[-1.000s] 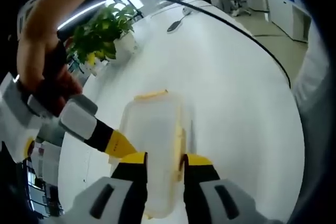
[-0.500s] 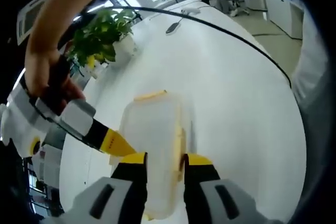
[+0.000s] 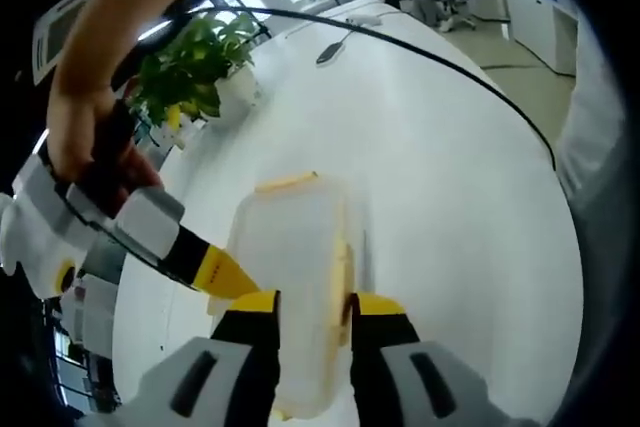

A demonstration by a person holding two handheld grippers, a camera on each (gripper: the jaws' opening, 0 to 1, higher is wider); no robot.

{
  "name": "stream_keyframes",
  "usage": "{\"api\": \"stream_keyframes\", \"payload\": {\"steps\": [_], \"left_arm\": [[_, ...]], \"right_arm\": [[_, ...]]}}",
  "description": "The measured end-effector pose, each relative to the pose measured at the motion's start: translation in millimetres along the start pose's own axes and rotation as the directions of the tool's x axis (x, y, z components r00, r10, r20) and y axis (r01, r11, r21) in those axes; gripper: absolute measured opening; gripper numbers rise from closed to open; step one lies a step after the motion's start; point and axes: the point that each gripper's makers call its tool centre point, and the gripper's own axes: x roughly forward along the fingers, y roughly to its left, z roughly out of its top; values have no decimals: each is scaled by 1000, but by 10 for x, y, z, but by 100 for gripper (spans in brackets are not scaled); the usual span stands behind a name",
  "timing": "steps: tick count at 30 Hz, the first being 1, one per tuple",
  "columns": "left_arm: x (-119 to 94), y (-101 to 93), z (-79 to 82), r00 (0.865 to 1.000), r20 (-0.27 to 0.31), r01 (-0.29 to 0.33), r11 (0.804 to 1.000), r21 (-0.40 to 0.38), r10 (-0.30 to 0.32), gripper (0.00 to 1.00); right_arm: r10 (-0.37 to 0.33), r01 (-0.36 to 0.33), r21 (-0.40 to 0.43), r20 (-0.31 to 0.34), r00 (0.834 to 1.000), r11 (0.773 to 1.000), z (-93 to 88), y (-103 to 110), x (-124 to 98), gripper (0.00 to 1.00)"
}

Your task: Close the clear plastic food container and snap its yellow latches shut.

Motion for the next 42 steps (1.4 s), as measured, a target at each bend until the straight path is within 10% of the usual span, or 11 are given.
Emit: {"api": "stream_keyframes", "payload": {"steps": [16, 25, 34, 42], "left_arm": [[-10, -13, 15, 999, -38, 35, 999, 4, -35, 21], [-6, -17, 15, 997, -60, 48, 999, -2, -48, 21], [11, -8, 12, 997, -70, 34, 999, 23, -32, 21], [3, 15, 2, 998, -60, 23, 1000, 9, -22, 21]], "right_arm": [[-178, 177, -17, -22, 984, 984, 29, 47, -2, 32], [-332, 331, -29, -43, 942, 943, -16, 88, -28, 24], [-364, 362, 48, 54, 930, 931, -31, 51, -23, 18], [-442, 394, 229, 223, 869, 890, -26, 63, -50, 15]]}}
